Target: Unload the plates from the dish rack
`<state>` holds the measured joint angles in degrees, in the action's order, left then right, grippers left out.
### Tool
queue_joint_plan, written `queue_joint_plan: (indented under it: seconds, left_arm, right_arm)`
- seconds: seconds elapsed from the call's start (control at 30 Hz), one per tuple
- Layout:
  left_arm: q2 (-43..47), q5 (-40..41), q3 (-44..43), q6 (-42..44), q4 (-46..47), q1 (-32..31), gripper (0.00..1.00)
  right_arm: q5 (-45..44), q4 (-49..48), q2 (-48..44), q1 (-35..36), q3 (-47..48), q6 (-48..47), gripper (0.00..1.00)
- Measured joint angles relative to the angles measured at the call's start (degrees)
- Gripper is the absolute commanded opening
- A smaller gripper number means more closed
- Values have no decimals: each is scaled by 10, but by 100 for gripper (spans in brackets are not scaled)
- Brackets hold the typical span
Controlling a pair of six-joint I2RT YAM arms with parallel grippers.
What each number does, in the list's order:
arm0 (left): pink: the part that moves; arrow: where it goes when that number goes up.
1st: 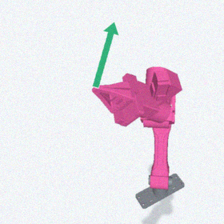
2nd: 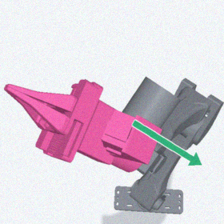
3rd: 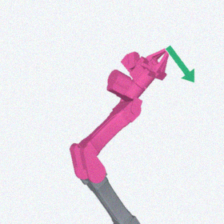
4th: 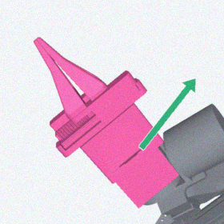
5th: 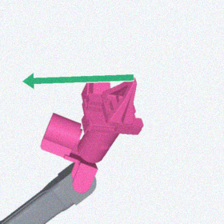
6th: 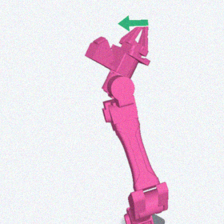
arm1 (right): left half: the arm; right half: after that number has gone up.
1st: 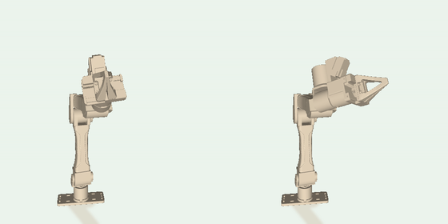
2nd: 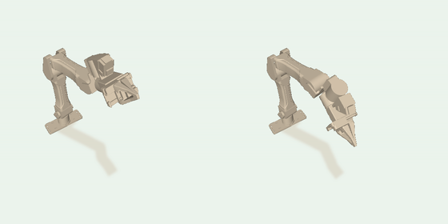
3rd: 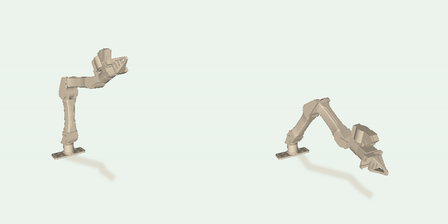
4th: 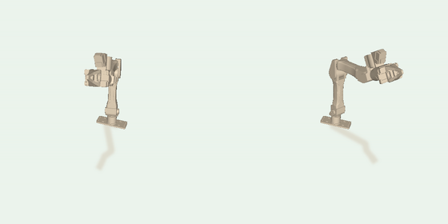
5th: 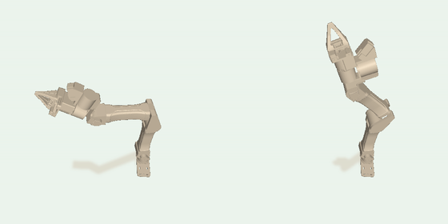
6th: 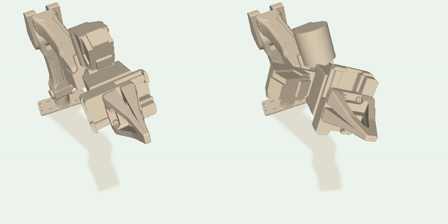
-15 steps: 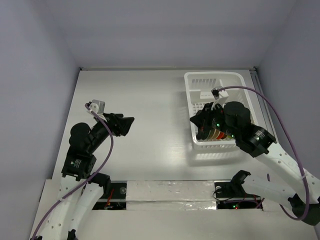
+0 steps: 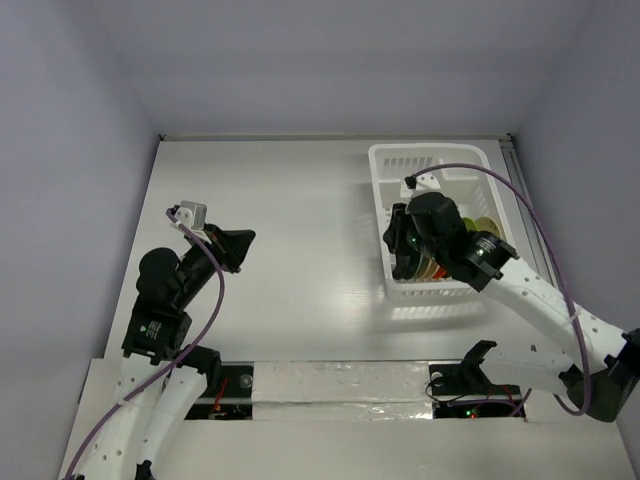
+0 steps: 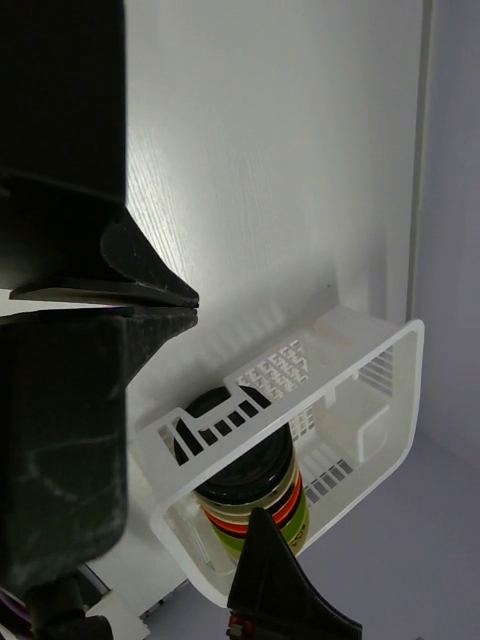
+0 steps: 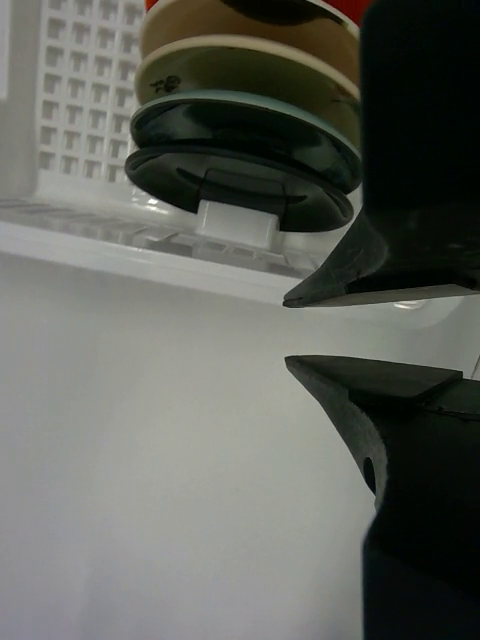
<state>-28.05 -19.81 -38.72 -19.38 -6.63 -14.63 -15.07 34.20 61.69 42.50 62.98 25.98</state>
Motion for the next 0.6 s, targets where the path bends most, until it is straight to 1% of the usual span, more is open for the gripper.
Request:
queue_joint_plan:
  seconds: [0.03,0.07,0.1,0.13,0.2,0.23,0.27,0.37,0.6]
  left_arm:
    - [0,5,0,0,-2,0,1]
    - [0,9,0,0,-3,0,6]
    - [0,14,0,1,-4,0,19]
    - [0,19,0,2,-6,0,24]
    - [0,26,0,0,-9,0,31]
    - [0,28,0,0,-10,0,32]
    - [0,30,0,0,-10,0,35]
    - [0,34,0,0,-11,0,38]
    - [1,38,0,0,-11,0,38]
  right_arm:
    - [-9,7,11,0,2,2,32]
    - [-22,16,23,0,5,4,33]
    - [-36,25,36,0,9,6,34]
    - [-50,34,48,0,13,9,36]
    - [-72,46,64,0,14,12,37]
    - [-82,54,70,0,14,14,37]
    - [-91,62,73,0,14,16,40]
    - [-124,79,74,0,14,23,39]
    - [-174,101,78,0,15,32,37]
